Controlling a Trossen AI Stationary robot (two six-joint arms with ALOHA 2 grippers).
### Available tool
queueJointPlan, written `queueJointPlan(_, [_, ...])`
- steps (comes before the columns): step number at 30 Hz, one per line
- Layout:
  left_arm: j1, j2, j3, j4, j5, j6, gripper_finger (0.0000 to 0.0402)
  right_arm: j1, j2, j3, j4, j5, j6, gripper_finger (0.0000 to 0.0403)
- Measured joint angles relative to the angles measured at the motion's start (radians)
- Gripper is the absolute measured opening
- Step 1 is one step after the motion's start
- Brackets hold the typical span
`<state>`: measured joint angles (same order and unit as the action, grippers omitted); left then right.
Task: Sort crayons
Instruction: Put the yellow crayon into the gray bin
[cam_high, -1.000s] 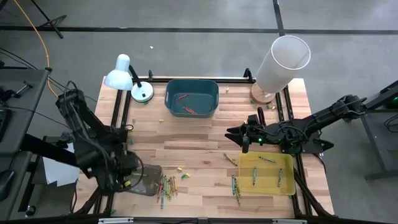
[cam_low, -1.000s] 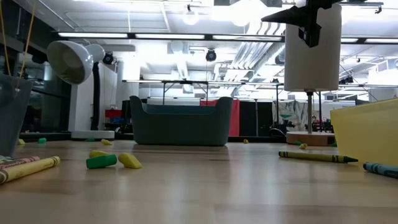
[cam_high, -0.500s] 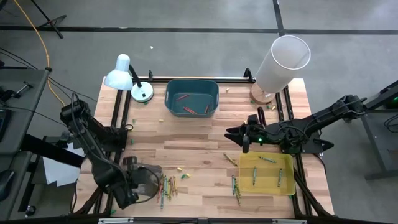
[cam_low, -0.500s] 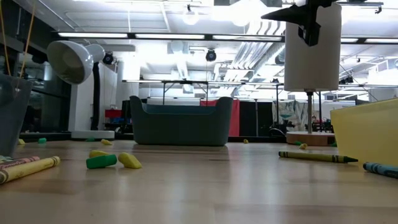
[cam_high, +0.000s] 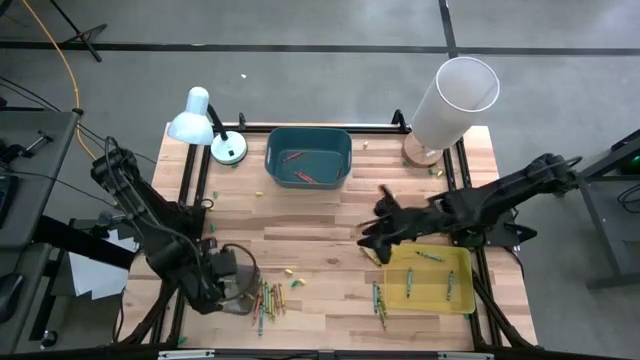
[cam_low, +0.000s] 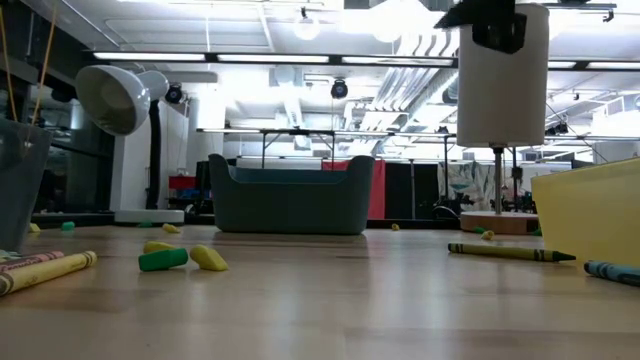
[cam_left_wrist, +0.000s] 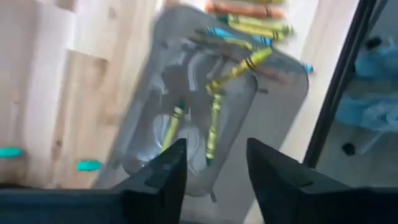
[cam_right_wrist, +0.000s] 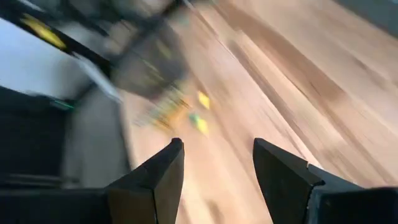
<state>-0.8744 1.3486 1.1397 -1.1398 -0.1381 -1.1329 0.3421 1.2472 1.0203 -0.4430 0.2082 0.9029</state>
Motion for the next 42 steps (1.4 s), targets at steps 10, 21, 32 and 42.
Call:
queueJointPlan(10, [0.011, -0.139, 0.0, -0.025, -0.209, -0.09, 0.0188, -0.07, 0.473, 0.317, -0.527, -0.182, 0.083, 0.0183])
queueJointPlan(21, [0.011, -0.193, 0.0, -0.024, -0.264, -0.095, 0.0186, -0.144, 0.745, 0.406, -0.587, -0.257, -0.021, 0.0183])
queueJointPlan(32, [0.011, -0.193, 0.0, -0.023, -0.267, -0.069, 0.0186, -0.169, 0.836, 0.411, -0.586, -0.293, -0.116, 0.0138])
queueJointPlan(42, [0.011, -0.337, 0.0, -0.023, -0.382, -0.067, 0.0176, -0.166, 0.715, 0.403, -0.422, -0.266, -0.193, 0.0008])
